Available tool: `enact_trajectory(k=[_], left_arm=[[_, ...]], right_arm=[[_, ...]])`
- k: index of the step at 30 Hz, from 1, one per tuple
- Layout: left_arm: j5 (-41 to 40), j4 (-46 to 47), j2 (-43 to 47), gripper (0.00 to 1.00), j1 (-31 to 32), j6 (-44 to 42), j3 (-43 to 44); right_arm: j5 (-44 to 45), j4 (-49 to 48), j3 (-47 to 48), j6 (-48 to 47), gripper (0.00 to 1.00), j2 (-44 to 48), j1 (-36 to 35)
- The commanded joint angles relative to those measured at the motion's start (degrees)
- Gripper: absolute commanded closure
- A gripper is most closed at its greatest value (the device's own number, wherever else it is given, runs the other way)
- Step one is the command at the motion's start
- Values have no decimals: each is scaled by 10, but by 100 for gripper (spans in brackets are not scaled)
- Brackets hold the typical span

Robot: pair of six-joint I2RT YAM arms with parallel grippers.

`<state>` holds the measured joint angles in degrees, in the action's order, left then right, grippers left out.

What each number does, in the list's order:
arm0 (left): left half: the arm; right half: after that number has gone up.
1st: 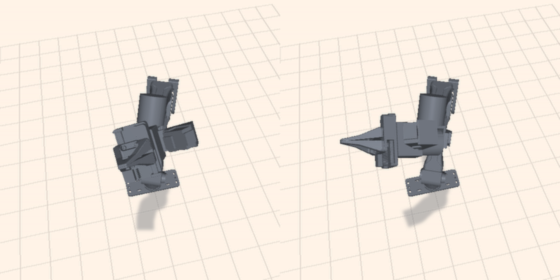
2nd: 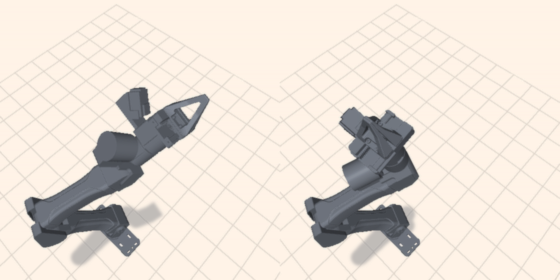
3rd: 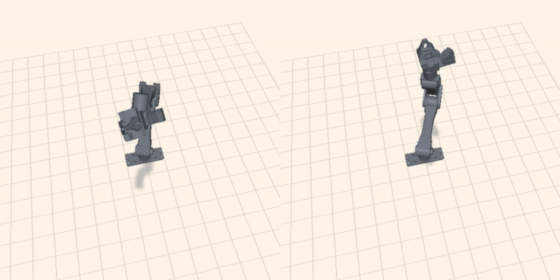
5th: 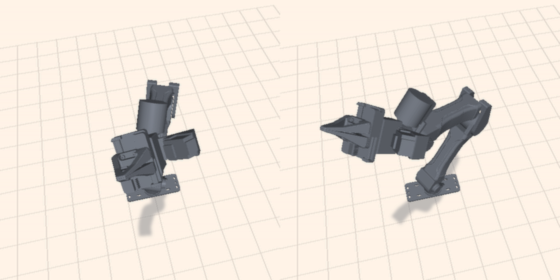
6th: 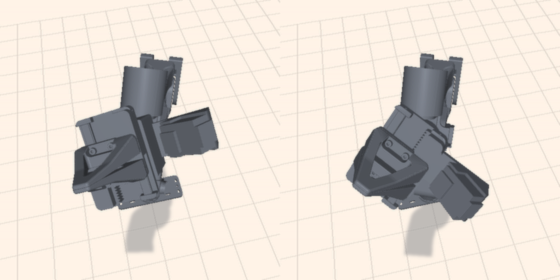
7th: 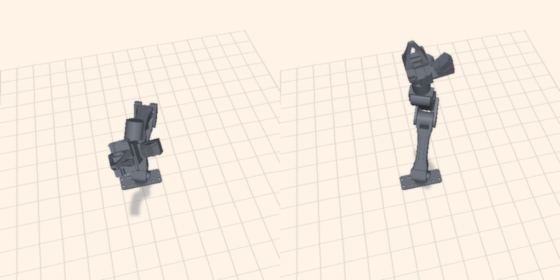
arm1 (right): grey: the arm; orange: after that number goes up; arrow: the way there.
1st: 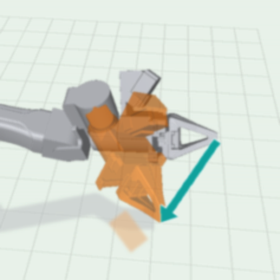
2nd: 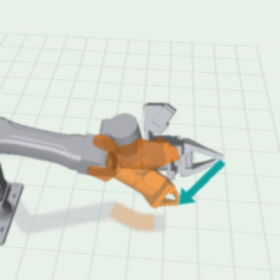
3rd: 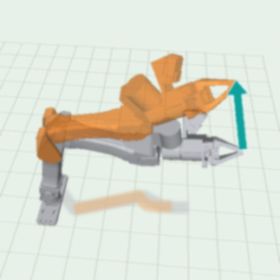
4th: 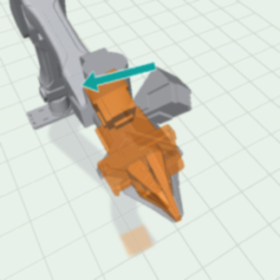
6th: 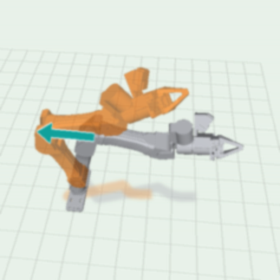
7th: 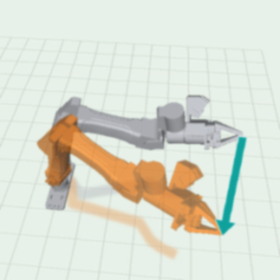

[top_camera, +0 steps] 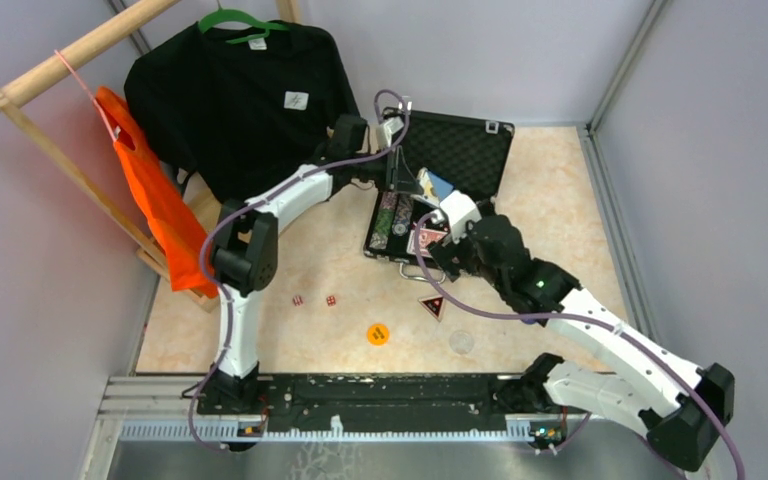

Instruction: Pack up texas hold em set

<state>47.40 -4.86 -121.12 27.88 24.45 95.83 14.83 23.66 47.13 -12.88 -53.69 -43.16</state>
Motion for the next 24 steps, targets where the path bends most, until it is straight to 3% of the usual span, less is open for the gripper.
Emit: enact_trajectory(k=[1, 24], left_arm=[[-42, -98, -52, 100, 4, -28, 105], [-88, -55, -126, 100, 22, 32, 137]], right_arm=[[73, -81, -11, 23, 8, 54, 18], [108, -81, -32, 32, 9, 117, 32]])
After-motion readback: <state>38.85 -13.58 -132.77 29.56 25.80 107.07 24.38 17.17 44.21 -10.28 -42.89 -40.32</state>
